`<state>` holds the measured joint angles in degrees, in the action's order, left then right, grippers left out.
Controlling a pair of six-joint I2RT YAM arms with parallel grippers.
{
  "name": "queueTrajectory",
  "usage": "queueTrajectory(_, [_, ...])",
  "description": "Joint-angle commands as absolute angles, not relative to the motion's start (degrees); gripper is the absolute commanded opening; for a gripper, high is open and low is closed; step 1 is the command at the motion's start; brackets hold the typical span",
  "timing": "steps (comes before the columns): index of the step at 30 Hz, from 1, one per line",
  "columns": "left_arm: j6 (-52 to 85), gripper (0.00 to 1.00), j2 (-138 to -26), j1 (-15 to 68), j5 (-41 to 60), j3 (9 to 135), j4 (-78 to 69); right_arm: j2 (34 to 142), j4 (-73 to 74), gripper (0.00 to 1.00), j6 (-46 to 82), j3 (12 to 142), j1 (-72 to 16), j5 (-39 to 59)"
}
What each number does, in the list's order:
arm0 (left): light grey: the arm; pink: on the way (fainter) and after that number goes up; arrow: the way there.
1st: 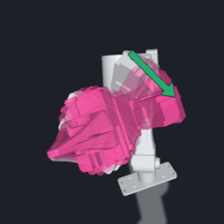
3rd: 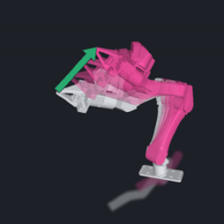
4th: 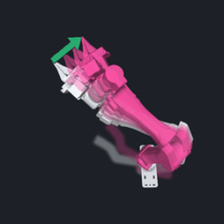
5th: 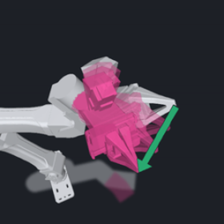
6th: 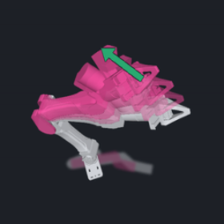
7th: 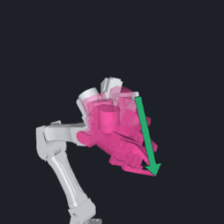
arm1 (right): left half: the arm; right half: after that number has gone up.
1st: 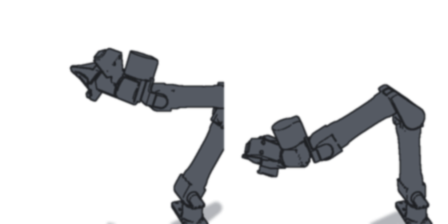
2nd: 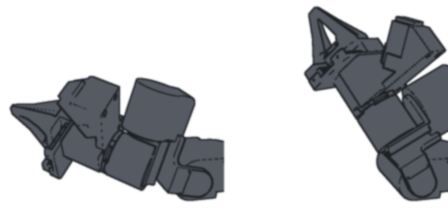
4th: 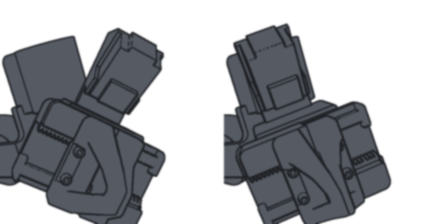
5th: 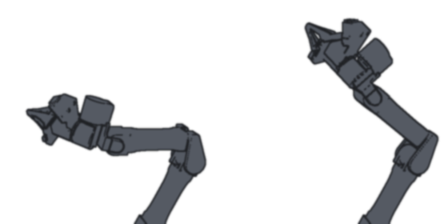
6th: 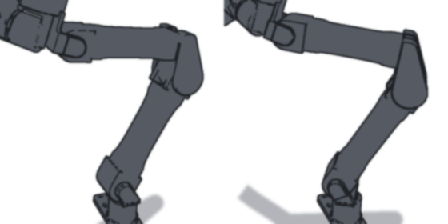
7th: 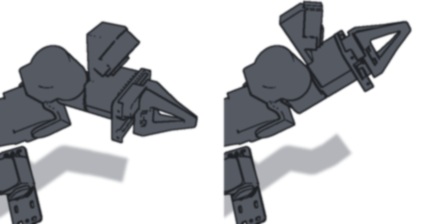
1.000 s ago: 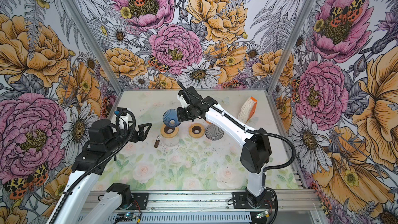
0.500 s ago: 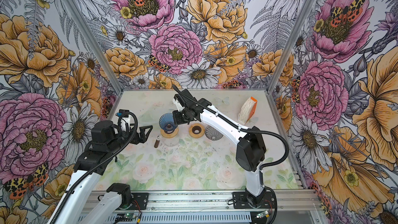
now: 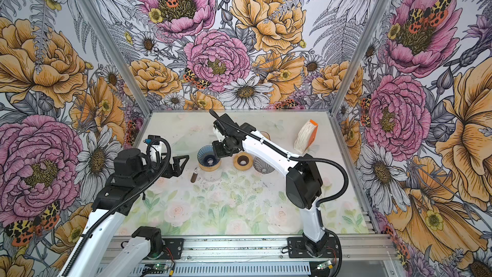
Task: Place the coffee filter in the dripper
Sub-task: 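Lower the blue dripper into the bamboo ring's hole with the right gripper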
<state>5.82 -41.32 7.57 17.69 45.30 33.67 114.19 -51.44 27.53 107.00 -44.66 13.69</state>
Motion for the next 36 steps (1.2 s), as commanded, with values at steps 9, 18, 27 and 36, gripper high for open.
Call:
queueTrajectory(9, [4.00, 0.99, -43.27, 6.92, 20.68, 45.74, 33.41, 116.80, -69.49, 0.00, 25.76, 115.04, -45.09, 7.38])
queueTrajectory(18, [3.52, 0.99, -45.01, 6.92, 23.49, 47.20, 33.34, 115.92, -69.46, 0.00, 26.89, 113.03, -46.82, 12.47])
queueTrajectory(27, [5.02, 0.99, -45.60, 7.03, 24.90, 48.21, 33.48, 115.51, -66.96, 0.09, 27.51, 112.94, -46.93, 12.52])
queueTrajectory(36, [6.48, 0.99, -46.01, 8.64, 22.98, 51.88, 35.05, 113.92, -65.23, 0.28, 26.48, 115.59, -46.67, 10.40])
